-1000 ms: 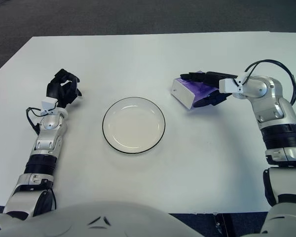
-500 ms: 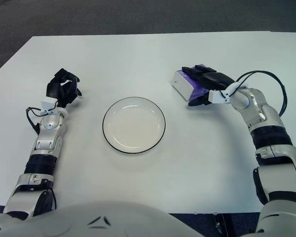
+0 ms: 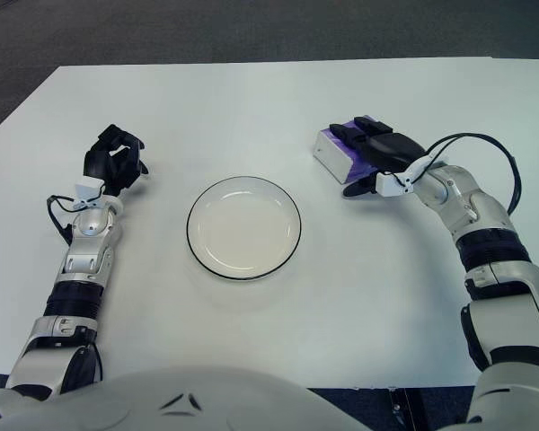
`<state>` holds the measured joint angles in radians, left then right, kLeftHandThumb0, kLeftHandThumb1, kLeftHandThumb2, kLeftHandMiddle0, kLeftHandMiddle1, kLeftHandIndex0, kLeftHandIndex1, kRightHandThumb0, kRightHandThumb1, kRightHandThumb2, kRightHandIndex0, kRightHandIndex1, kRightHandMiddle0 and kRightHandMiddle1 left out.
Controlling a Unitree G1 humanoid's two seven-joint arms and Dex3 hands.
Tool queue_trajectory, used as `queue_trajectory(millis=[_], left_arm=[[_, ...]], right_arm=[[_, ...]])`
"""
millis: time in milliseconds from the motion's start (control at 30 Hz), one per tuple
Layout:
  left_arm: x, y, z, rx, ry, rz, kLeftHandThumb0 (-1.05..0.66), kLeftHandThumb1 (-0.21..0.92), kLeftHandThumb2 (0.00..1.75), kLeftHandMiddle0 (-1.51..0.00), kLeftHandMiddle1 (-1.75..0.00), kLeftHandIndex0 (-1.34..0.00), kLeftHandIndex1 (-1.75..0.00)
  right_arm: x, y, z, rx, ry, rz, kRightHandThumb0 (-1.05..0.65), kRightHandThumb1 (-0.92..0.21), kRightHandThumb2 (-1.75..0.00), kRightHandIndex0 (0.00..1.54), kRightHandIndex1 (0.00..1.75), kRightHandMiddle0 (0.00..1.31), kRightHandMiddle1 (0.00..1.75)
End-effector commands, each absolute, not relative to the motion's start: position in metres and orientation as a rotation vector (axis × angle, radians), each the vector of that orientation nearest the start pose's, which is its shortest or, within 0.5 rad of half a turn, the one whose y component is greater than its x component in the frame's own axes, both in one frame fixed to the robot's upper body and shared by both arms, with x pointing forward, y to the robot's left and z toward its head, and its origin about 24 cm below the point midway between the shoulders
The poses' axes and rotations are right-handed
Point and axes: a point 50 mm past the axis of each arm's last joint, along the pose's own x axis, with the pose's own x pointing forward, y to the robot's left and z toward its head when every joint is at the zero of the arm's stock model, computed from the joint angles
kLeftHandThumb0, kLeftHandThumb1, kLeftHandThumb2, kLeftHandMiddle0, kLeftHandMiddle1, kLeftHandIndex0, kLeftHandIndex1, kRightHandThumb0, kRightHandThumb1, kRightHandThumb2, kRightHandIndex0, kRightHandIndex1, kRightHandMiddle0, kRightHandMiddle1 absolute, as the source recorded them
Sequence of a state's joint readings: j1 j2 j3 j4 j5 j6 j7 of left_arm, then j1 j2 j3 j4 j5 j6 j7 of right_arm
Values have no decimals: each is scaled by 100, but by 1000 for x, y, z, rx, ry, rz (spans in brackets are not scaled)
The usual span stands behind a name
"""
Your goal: Put the tissue paper into the plate.
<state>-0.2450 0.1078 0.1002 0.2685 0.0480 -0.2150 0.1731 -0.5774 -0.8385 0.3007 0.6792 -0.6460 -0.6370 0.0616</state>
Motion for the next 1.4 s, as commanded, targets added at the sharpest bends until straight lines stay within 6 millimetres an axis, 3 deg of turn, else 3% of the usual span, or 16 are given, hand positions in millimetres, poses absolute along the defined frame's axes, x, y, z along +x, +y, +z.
queue_trajectory(millis=[0, 33, 133, 300, 433, 700, 1367], left_arm=[[263, 186, 10, 101, 16, 245, -37, 92, 49, -87, -175, -63, -171], [263, 186, 10, 101, 15, 246, -36, 92, 49, -87, -175, -63, -172], [263, 186, 10, 101, 15, 247, -36, 92, 49, -87, -175, -63, -172], [263, 186, 10, 101, 13, 247, -36, 92, 49, -87, -175, -63, -172], [263, 185, 10, 101, 12, 247, -36, 92, 49, -87, -175, -63, -172], [263, 185, 11, 100, 10, 249, -36, 92, 49, -87, -175, -63, -171], [264, 184, 11, 98, 11, 248, -35, 92, 49, -88, -175, -63, -170]], right_arm=[[316, -265, 87, -1563, -171, 555, -18, -92, -21, 43, 96, 52, 108], [316, -266, 87, -1565, -178, 550, -11, -92, -24, 38, 119, 51, 116], [316, -267, 85, -1577, -198, 541, -4, -90, -35, 28, 152, 47, 129], [316, -268, 85, -1587, -242, 539, 0, -68, -80, 27, 171, 38, 158], [316, -271, 88, -1577, -264, 529, 0, -56, -96, 42, 159, 37, 171], [315, -275, 92, -1491, -294, 493, 0, -44, -110, 57, 153, 38, 174], [312, -270, 114, -1339, -476, 409, 0, -39, -122, 56, 168, 37, 175]])
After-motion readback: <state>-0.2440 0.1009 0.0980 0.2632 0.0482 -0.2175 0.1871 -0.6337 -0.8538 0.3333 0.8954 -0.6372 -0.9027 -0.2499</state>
